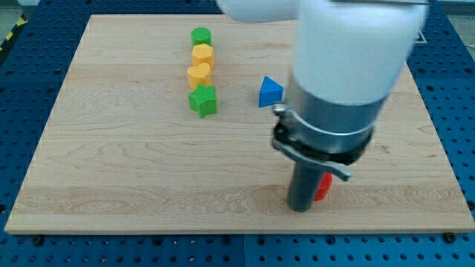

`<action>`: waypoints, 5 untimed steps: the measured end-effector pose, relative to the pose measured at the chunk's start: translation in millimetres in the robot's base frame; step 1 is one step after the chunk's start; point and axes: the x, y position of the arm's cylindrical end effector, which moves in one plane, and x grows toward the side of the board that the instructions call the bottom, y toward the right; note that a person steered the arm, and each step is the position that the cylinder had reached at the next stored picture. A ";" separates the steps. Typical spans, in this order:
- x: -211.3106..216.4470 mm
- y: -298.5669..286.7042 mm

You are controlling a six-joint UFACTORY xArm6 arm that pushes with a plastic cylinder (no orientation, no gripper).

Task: Move the red circle right and up a bit

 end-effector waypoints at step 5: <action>-1.4 64.0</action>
